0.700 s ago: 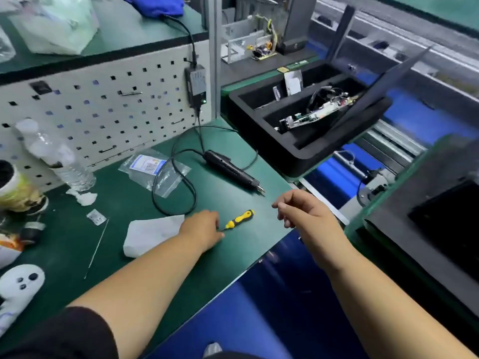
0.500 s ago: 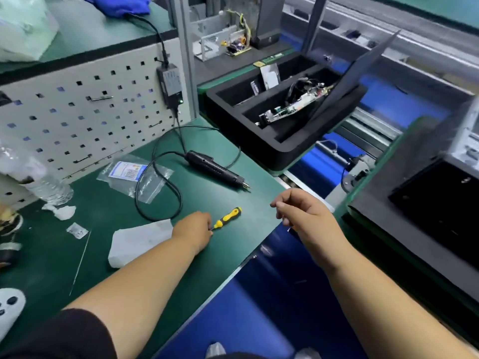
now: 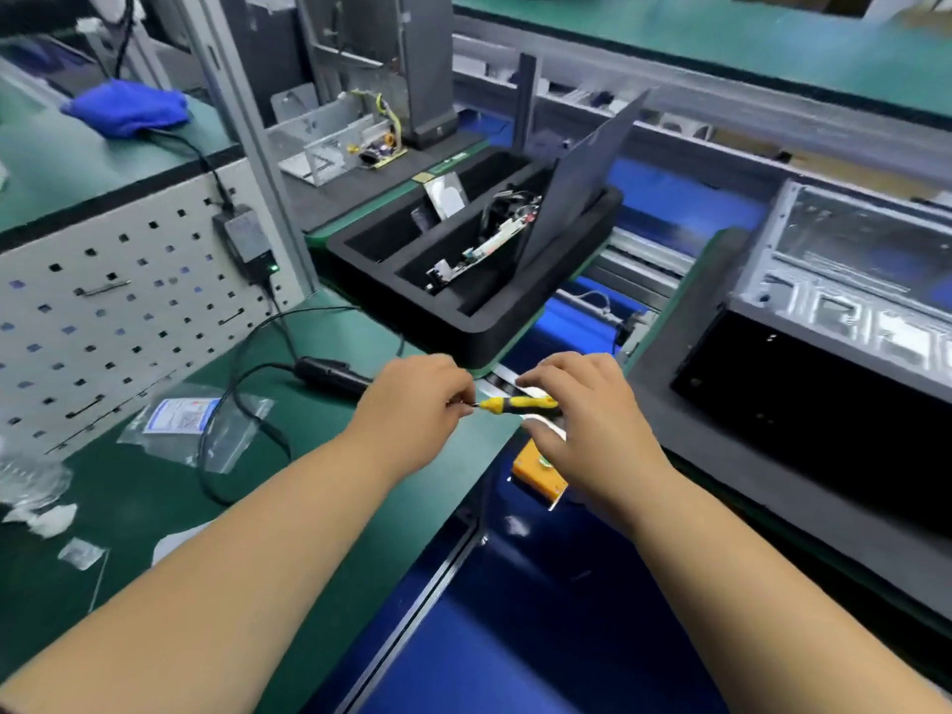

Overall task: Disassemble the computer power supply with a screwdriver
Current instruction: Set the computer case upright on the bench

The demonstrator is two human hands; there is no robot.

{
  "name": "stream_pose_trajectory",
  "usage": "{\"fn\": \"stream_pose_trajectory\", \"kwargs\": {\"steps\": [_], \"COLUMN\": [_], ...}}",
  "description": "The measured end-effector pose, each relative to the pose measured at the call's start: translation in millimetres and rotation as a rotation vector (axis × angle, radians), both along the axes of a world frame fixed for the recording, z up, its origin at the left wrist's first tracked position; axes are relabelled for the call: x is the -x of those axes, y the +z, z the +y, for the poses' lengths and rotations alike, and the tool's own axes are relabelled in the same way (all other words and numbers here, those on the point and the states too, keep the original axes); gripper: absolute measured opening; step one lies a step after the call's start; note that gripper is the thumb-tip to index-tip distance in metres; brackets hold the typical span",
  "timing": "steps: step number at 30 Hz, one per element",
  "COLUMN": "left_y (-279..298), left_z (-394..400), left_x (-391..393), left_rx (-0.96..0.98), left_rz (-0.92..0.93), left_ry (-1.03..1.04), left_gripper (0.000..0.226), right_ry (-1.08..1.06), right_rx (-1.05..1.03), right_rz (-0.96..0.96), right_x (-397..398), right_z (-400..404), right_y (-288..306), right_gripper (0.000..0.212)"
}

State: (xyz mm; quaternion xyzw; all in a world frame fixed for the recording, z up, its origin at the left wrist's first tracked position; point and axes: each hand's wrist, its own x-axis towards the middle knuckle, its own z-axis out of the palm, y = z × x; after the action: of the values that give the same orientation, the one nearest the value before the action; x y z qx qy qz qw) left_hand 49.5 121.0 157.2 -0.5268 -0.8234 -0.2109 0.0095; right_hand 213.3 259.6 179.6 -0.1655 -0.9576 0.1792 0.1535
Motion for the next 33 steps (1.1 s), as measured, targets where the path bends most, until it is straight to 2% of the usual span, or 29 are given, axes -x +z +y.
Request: {"fn": "stream_pose_trajectory", "kwargs": {"steps": [4, 7, 10, 16, 18, 23, 27, 33], "left_y": [38.9, 60.7, 79.1, 102.8, 104.1, 100.7, 92.5, 76.1], "left_z": [48.1, 82.4, 115.6, 184.1, 206.3, 254.5, 292.4, 335.9], "left_x": [-37.0, -68.0, -99.0, -165.2, -189.5, -251.2, -293.7, -349.9], "left_rx": [-0.109, -0.164, -0.184, -0.160, -0.202, -0.341, -0.268, -0.170], "left_rz": [0.131, 0.154, 0.186, 0.207, 0.188, 0.071, -0.017, -0.133], "left_ry": [-0.155, -0.238, -0.312, -0.454, -0.483, -0.450, -0.536, -0.600], "left_gripper": [0.003, 0.004, 0.002, 0.009, 0.015, 0.052, 0.043, 0.027], "right_ry": [-0.079, -0.151, -0.210, -0.377, -0.429, -0.621, -0.781, -0.990], "right_rx": [-0.115, -0.153, -0.160, -0.159, -0.122, -0.030, 0.089, 0.198], "right_rz": [-0.013, -0.005, 0.027, 0.088, 0.094, 0.134, 0.229, 0.189], "right_x": [-29.0, -59.3, -94.4, -177.8, -205.4, -281.1, -346.4, -427.7], "right_z": [35.6, 62.6, 86.4, 128.3, 142.6, 185.0, 215.8, 257.6], "right_y": [16.5, 29.5, 41.4, 54.0, 55.5, 52.9, 44.0, 21.3], "right_gripper": [0.041, 0.033, 0.025, 0.024, 0.023, 0.024, 0.016, 0.013]}}
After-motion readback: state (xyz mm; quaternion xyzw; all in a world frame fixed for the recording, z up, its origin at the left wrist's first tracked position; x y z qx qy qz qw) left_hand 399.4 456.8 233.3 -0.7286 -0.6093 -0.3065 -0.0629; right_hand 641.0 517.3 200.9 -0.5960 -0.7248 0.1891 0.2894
